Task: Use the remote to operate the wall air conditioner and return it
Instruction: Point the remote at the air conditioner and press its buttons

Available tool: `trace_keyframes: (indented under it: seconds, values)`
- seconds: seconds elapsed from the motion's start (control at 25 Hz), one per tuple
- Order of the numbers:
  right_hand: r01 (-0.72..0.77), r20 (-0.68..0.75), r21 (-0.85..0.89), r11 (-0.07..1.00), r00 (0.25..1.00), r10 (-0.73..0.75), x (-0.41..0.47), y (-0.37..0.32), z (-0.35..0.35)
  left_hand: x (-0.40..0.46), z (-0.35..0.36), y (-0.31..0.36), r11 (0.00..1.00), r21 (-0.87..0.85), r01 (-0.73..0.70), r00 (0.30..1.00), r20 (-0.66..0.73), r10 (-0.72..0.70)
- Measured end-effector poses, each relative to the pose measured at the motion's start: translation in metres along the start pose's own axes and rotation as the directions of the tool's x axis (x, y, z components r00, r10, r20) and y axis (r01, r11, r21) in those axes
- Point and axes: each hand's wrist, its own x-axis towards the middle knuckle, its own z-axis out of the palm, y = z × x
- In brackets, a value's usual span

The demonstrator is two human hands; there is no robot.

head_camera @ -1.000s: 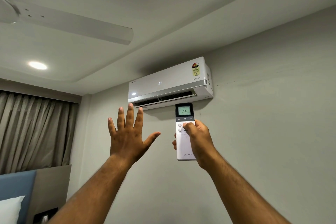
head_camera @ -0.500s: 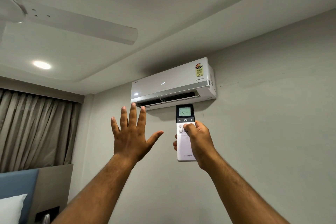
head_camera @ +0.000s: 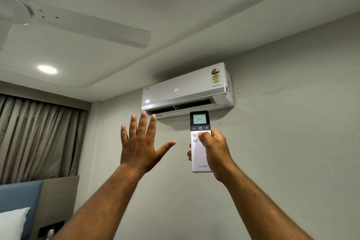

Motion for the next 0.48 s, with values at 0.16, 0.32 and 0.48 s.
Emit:
trace_keyframes:
  seconds: [0.16,0.32,0.48]
  values:
    - [0.014,-0.008,-0.003,1.000,1.000,-0.014,0.0002,0.0003,0.0021,0.0002,-0.0013,-0.0016,1.000,-0.005,-0.003,1.000,0.006,0.003]
    - [0.016,-0.013,-0.006,1.000,1.000,-0.016,0.0013,0.0010,0.0014,-0.0016,-0.0021,-0.0030,1.000,-0.016,-0.001,1.000,0.003,0.001]
    - [0.019,-0.017,-0.006,1.000,1.000,-0.019,0.0015,0.0017,0.0006,-0.0024,-0.0023,-0.0043,1.000,-0.005,-0.003,1.000,0.009,0.004]
